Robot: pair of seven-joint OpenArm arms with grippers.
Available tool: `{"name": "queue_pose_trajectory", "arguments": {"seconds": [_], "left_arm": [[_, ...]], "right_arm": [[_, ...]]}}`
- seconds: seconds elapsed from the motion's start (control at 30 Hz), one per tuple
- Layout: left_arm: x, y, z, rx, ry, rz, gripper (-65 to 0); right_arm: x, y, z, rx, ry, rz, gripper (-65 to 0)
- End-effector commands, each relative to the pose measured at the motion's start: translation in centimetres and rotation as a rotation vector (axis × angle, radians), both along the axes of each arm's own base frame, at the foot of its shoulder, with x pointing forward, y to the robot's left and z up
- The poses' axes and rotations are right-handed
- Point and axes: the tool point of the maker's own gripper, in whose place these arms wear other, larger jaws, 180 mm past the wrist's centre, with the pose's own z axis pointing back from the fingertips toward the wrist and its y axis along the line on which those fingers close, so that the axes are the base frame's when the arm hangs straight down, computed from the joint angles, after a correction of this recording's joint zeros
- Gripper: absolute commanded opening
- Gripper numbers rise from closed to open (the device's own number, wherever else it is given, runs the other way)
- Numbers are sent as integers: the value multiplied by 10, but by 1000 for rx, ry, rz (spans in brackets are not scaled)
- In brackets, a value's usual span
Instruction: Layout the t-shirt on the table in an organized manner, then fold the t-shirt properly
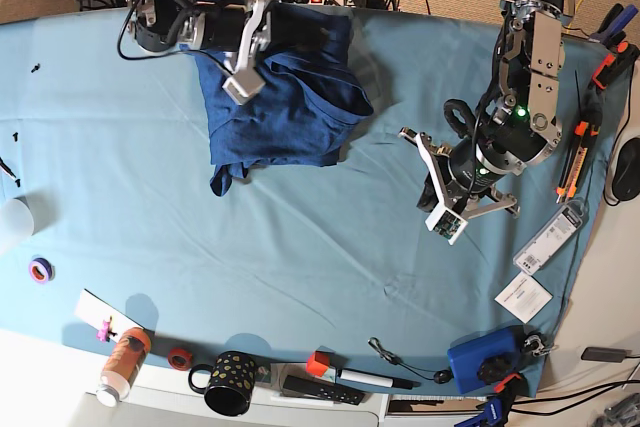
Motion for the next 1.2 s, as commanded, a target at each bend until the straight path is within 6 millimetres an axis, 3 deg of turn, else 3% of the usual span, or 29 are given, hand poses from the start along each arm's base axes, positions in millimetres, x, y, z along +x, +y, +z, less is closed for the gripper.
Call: {"name": "queue_pose_trajectory", "arguments": {"seconds": [0.0, 0.13, 0.27, 0.33, 0.4, 0.47, 0.6, 0.7, 0.9, 1.03, 1.17], "left_arm": [[7, -1, 13, -14, -49, -4, -650], [7, -1, 13, -15, -49, -4, -650], [7, -1, 13, -15, -49, -4, -650], [7, -1, 13, -16, -49, -4, -650], [6, -2, 13, -17, -49, -4, -650], [5, -8, 16, -61, -45, -23, -650], [-21, -58, 35, -252, -43, -279, -650], [-46, -91, 51, -365, -48, -461, -650], [-85, -139, 49, -406, -10, -660, -650], [-111, -166, 20, -273, 46, -753, -650], [-120, -185, -5, -226, 94, -732, -650]], "right_arm": [[1, 5, 19, 80, -25, 12, -650], [-8, 12, 40, 97, -88, 81, -650], [2, 6, 72, 74, -241, 61, -650], [11, -7, 91, 34, -340, 15, -650], [28, -33, 89, -137, -429, -61, -650], [46, -73, 80, -361, -485, -165, -650], [65, -150, 74, -644, -479, -376, -650], [63, -178, 77, -706, -466, -456, -650], [38, -188, 60, -747, -385, -440, -650], [30, -195, 52, -795, -348, -435, -650], [29, -204, 47, -849, -333, -440, -650]]}}
